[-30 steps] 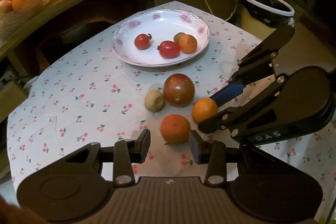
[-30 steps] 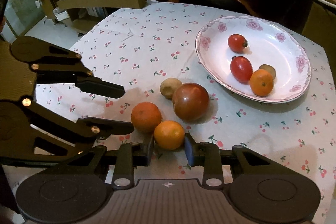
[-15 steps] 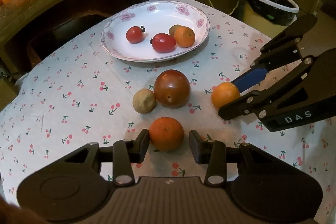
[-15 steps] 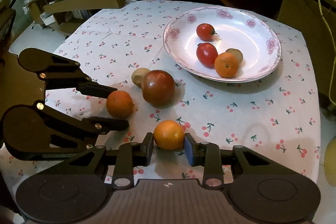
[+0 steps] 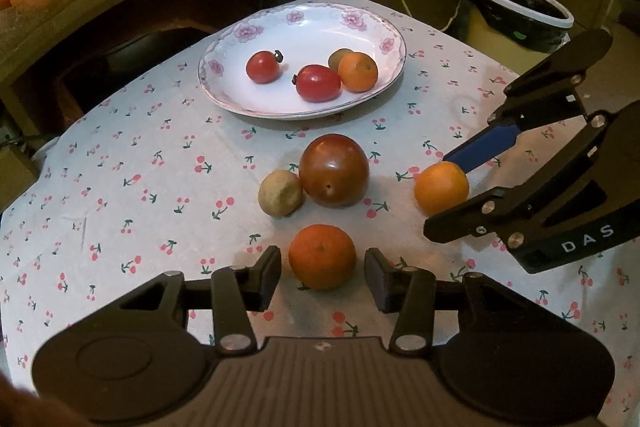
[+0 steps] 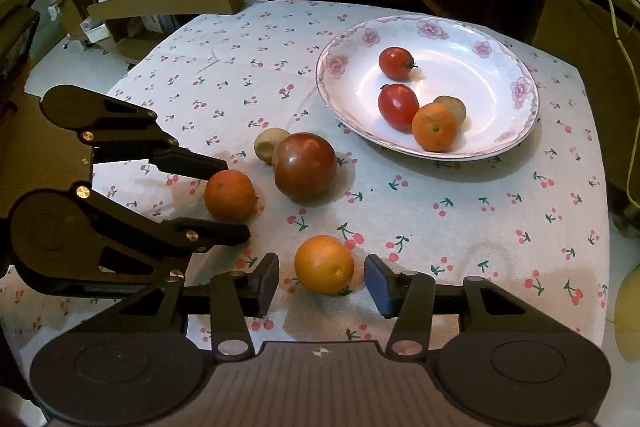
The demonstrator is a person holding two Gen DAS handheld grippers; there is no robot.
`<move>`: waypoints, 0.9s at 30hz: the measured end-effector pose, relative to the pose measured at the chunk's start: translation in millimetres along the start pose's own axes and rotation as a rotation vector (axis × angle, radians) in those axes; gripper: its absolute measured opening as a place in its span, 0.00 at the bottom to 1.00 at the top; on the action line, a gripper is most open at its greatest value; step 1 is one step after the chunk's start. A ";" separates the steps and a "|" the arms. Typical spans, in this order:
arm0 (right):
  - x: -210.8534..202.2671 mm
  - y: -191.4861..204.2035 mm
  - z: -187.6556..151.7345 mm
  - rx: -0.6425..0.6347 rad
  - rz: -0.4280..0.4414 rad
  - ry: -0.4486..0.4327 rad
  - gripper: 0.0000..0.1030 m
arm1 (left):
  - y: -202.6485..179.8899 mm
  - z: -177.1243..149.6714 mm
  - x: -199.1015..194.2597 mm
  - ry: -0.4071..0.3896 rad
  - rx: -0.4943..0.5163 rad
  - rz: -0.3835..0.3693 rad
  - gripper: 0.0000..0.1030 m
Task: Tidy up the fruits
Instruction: 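Grasp an orange with the left tool while the right tool grasps another orange, then carry both oranges over the white plate with both tools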
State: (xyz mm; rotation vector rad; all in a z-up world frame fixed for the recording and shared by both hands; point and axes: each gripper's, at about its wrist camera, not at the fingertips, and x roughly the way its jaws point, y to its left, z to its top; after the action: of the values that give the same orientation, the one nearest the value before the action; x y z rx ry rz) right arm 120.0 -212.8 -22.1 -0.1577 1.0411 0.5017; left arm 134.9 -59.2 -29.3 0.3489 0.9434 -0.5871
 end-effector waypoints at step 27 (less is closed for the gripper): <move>-9.9 -3.0 7.1 0.042 -0.043 -0.040 0.32 | -9.9 16.9 -8.1 -0.050 -0.028 0.016 0.39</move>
State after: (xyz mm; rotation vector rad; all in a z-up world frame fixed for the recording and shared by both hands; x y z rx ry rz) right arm 123.0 -216.0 -10.4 -0.1321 1.0061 0.4418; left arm 136.2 -73.3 -13.6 0.3153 0.8992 -0.5649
